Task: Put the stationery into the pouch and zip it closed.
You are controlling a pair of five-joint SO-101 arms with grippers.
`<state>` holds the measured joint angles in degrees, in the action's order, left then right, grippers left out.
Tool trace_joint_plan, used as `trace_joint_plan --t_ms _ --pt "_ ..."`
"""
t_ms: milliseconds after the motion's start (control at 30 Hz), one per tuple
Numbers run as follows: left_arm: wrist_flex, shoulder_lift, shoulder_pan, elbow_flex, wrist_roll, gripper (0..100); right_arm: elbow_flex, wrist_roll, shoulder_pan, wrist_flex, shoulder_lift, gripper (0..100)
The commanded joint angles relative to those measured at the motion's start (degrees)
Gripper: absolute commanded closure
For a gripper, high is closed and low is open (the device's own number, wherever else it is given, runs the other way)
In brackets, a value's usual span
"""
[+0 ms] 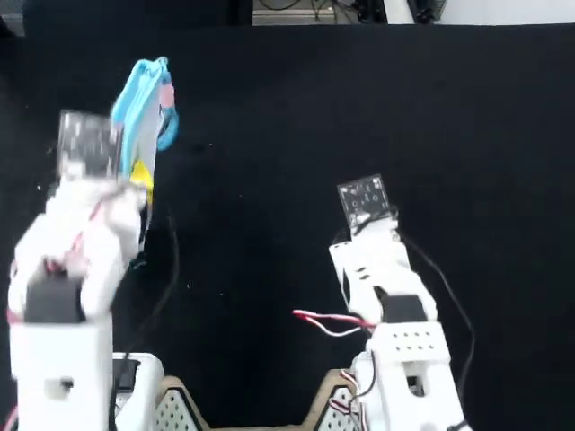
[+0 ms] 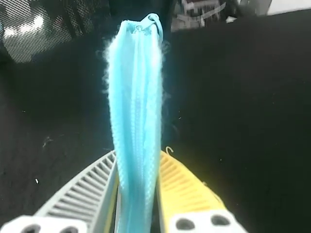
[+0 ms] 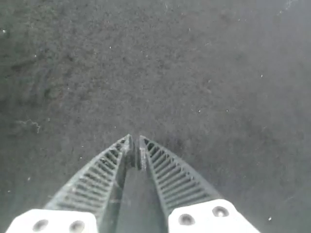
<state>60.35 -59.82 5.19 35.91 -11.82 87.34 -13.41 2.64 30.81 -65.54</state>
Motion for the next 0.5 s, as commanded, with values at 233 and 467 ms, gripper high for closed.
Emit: trace_joint_plan --t_ms 233,467 --pt "-0.8 35.7 1.2 -35.4 -9.9 97 5.3 0.3 0.6 -0.3 -14.6 98.7" --pt "-0.6 45.1 -4.5 -37.1 -9.9 97 6.3 0.3 0.7 3.5 -20.4 98.7"
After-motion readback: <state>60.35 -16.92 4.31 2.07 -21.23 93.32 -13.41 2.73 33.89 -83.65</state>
